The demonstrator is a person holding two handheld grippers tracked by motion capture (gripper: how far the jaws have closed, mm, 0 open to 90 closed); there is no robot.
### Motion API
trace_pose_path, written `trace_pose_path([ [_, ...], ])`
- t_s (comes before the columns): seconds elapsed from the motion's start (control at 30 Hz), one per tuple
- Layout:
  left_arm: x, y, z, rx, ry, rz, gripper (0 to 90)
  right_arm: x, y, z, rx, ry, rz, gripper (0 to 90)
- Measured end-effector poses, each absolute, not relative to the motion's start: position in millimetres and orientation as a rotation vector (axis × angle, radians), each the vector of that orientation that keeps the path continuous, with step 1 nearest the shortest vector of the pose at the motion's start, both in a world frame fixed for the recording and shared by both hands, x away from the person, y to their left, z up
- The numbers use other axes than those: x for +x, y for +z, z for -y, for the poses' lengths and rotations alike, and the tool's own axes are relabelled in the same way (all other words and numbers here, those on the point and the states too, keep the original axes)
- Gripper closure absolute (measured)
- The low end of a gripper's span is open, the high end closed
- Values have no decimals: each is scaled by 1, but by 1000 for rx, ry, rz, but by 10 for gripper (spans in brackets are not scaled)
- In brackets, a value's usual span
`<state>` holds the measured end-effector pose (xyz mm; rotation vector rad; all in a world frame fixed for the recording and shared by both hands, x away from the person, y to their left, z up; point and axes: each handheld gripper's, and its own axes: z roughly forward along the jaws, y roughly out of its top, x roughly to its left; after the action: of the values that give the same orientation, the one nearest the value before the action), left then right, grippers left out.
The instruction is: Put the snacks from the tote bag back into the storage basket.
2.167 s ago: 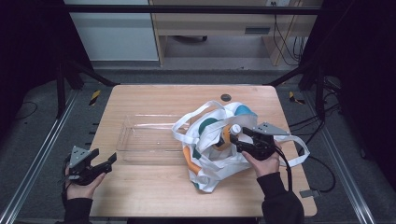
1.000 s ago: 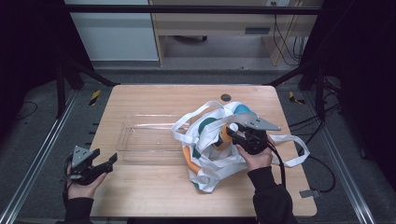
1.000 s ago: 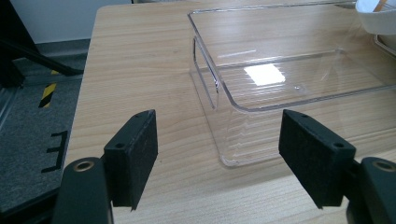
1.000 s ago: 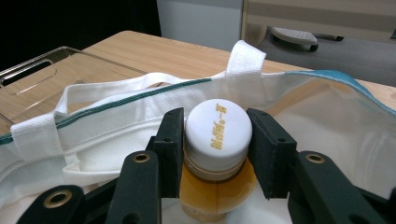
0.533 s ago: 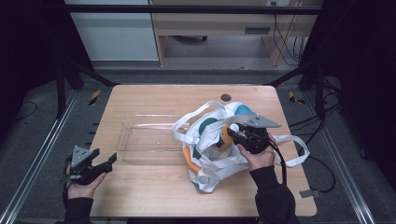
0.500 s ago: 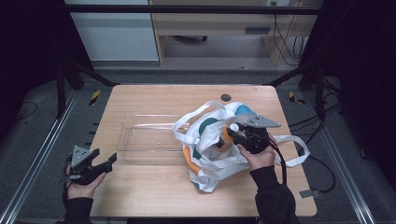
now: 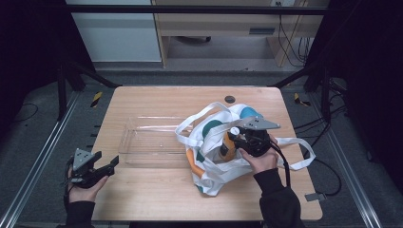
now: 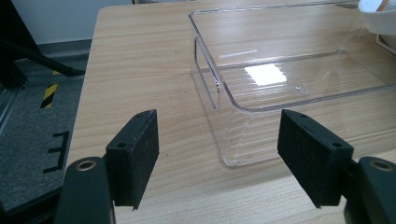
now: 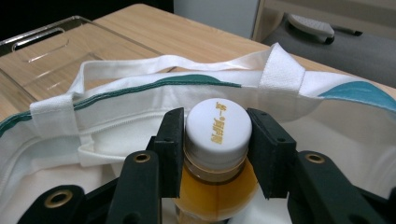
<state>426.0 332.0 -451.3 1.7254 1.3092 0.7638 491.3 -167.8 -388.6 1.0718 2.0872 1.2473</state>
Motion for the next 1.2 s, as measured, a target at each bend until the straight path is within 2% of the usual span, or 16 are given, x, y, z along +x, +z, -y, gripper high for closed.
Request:
trace_pose_path([
  [0.3,426,-452,-331,1727,767,-1310,295,493,-394,166,1065,1288,-2044,584],
  [0.4,426,-452,-331,1731,769,-1306,323,495,-395,165,1067,1293,-2037,576],
  [0.6,426,-452,-333,1729,787,-1284,369,494,-398,167,1075,1287,-2017,462],
  [0.7,427,-453,-335,1712,778,-1276,373,492,-399,171,1096,1316,-1998,448],
  [1.2,426,-453,-333,1712,798,-1224,406,490,-405,161,1109,1336,-1921,581],
])
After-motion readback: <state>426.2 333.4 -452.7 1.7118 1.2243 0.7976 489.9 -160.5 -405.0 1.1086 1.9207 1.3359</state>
